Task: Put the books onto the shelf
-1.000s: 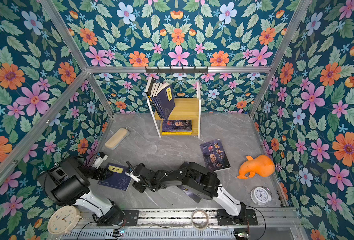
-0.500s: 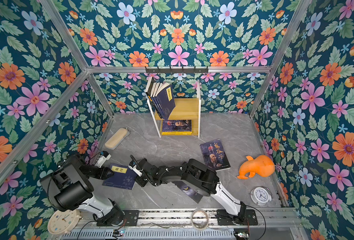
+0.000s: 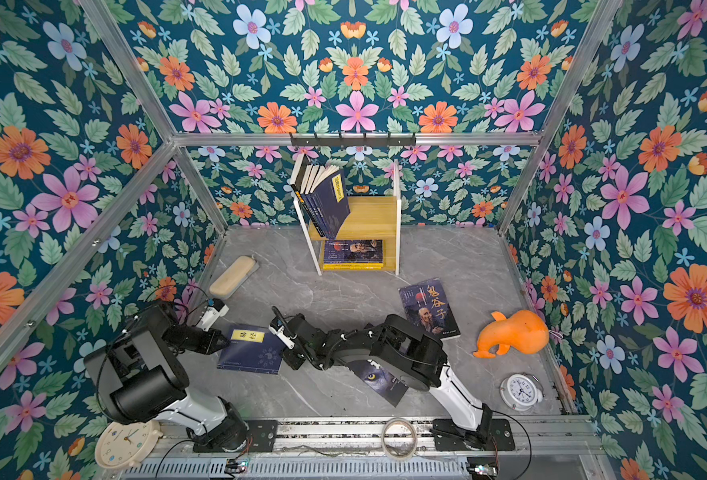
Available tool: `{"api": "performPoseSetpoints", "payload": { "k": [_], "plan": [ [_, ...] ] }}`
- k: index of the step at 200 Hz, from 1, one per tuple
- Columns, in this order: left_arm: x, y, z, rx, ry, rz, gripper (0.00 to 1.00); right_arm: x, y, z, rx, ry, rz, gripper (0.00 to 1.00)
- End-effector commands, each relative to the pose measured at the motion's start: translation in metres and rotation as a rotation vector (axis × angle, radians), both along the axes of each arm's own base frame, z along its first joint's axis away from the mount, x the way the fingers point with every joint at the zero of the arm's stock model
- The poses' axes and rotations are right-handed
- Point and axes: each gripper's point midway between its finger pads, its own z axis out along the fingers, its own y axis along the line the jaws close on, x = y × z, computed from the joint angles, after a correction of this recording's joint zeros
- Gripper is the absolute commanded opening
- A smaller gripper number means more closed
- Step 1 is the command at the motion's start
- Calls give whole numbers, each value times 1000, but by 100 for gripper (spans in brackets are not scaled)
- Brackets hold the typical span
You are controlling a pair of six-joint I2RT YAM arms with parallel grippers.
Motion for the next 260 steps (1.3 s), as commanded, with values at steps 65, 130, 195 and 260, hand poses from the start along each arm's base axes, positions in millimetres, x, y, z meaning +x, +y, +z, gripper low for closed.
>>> {"api": "performPoseSetpoints", "payload": {
  "k": [65,130,195,260],
  "plan": [
    [10,-36,31,-82,-3,1,0,8,-41,26,-54,-101,-89,53],
    [28,-66,58,-96,-19,-7,0,-17,-43,58,-192,-375,-27,73],
    [38,-85,63,-110,33,91,0,1,-18,54,-256,-585,-89,79],
    [36,-107,60,-145,91,104,0,28,-18,37,-365,-749,-158,83]
  ]
}}
